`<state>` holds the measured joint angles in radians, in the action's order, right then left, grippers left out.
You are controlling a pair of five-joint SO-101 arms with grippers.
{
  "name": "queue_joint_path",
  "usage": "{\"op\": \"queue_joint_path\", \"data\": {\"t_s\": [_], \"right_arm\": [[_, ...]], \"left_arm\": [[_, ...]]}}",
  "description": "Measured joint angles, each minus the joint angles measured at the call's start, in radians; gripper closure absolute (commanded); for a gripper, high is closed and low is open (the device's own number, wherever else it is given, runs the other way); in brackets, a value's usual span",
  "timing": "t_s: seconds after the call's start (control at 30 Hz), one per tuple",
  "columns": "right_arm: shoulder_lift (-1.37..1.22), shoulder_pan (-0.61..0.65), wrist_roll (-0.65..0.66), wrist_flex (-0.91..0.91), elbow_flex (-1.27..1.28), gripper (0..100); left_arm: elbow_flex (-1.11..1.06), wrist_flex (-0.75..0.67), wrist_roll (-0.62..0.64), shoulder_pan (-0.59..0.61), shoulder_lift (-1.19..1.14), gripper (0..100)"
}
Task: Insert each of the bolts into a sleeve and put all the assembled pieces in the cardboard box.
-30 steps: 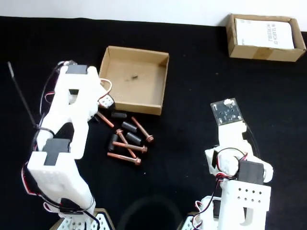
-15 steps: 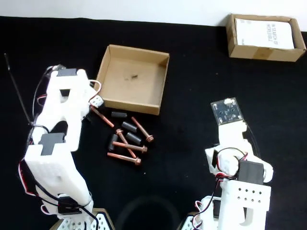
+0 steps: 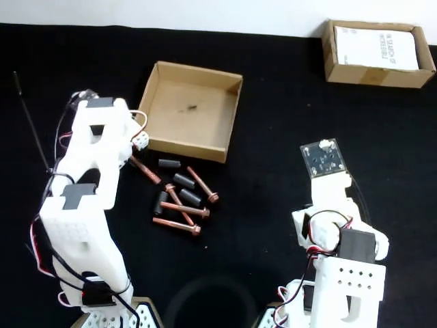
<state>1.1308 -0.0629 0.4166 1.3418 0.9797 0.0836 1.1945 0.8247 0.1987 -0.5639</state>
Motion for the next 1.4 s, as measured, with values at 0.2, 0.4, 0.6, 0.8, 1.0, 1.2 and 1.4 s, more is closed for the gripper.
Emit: {"op": "queue_joint_path", "data": {"t_s": [0.2,0.4,0.6,0.8,1.0,1.2,1.4], "right_arm": [[0.0,0.0,0.0,-0.012,0.0,99.1],[0.006,0.0,0.0,-0.012,-0.054,99.1],[0.176,0.048,0.0,-0.012,-0.143,99.1],[0.408,0.143,-0.081,-0.012,-0.123,99.1],[0.623,0.158,-0.285,-0.012,0.017,99.1],[0.69,0.281,-0.457,-0.057,0.112,99.1],[0.69,0.453,-0.548,-0.267,0.184,99.1]], "left_arm": [[0.02,0.0,0.0,-0.002,-0.015,99],[0.049,0.043,-0.023,-0.018,-0.012,99],[0.115,0.247,-0.152,-0.064,0.049,99],[0.166,0.391,-0.239,-0.092,0.282,99],[0.166,0.477,-0.305,-0.094,0.586,99],[0.16,0.508,-0.405,-0.21,0.845,99],[0.034,0.4,-0.42,-0.454,1.008,99]]}}
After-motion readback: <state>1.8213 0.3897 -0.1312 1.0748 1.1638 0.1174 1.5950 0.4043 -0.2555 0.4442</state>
